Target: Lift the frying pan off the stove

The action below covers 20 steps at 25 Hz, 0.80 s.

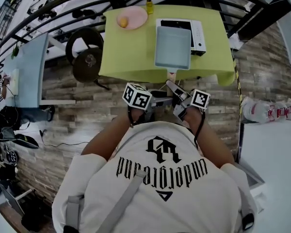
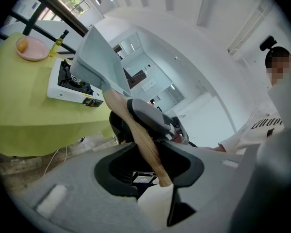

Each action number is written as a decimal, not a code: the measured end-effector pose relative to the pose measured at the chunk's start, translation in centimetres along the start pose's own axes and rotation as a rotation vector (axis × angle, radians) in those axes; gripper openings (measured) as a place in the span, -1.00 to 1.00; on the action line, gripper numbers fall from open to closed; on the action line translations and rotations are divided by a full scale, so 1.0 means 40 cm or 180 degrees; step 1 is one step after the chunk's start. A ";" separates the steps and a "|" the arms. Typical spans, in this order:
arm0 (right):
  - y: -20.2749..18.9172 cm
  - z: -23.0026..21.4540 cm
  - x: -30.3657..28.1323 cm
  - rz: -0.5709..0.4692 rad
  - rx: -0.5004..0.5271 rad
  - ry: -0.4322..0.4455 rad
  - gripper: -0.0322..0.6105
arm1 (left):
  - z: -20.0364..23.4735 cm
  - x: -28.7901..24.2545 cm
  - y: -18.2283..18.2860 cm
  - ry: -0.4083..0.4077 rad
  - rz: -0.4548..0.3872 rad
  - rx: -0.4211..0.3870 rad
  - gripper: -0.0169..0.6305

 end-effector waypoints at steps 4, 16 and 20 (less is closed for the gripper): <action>0.001 0.005 0.016 0.0101 -0.0022 0.0010 -0.46 | -0.018 -0.012 -0.012 0.0029 -0.0075 0.0056 -0.45; -0.076 0.019 0.289 0.0367 -0.0060 0.0155 -0.46 | -0.166 -0.191 -0.219 0.0179 -0.0246 0.0128 -0.44; -0.101 0.022 0.352 0.0413 -0.0104 0.0128 -0.46 | -0.200 -0.226 -0.268 0.0192 -0.0285 0.0140 -0.44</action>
Point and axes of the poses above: the fingertips, and each gripper's own axes: x backward along the fingers, z to its left, y out of its top, the point moved 8 cm from there along x, backward along the fingers, and after that the axes turned 4 degrees about x, right-handed, at the moved point
